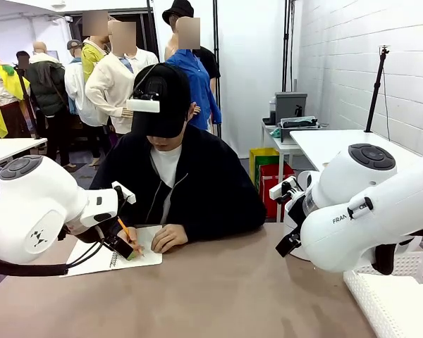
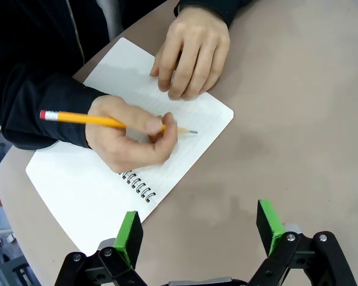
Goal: Sort the paper based on its condition.
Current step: If a person hands you a paper, place it in the Organizing basket , and if it's crumpled, put it in the Trash can.
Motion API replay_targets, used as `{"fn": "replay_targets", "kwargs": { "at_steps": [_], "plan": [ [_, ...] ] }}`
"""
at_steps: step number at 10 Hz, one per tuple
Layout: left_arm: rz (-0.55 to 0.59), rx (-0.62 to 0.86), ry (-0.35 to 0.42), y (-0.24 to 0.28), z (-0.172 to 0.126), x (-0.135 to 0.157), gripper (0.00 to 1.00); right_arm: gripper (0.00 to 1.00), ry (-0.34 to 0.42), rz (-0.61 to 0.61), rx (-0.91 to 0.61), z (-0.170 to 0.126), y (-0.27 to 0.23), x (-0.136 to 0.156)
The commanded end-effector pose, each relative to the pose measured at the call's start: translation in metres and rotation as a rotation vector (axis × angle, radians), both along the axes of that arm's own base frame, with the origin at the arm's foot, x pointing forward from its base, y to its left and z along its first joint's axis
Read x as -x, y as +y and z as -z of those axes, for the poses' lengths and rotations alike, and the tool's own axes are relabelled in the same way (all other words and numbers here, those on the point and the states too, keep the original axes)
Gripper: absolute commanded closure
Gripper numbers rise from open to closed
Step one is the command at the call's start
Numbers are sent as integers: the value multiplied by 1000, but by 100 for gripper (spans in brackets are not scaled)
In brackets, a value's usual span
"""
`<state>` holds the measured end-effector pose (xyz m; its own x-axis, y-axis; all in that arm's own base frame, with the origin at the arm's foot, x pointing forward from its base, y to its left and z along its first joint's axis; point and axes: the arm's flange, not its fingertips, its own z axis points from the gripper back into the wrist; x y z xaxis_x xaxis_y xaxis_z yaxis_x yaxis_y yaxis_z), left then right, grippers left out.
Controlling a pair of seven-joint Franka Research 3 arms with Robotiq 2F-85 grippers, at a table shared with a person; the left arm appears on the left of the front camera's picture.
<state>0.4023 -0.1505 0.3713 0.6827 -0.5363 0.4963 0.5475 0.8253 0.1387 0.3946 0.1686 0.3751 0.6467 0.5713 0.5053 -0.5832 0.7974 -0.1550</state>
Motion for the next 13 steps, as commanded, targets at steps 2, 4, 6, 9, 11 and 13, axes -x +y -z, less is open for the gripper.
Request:
{"fn": "replay_targets", "kwargs": {
  "at_steps": [2, 4, 6, 9, 11, 13],
  "plan": [
    [-1, 0, 0, 0, 0, 0, 0, 0, 0, 0, 0, 0, 0, 0],
    [-1, 0, 0, 0, 0, 0, 0, 0, 0, 0, 0, 0, 0, 0],
    [-1, 0, 0, 0, 0, 0, 0, 0, 0, 0, 0, 0, 0, 0],
    [14, 21, 14, -4, -12, 5, 0, 0, 73, 3, -32, -6, 16, 3],
    [53, 75, 33, -15, -43, 20, 0, 0, 119, -18, -33, -19, 36, 0],
    [62, 99, 75, -32, -74, 38, 0, 0, 150, -17, -48, -46, 48, 7]
  ]
}}
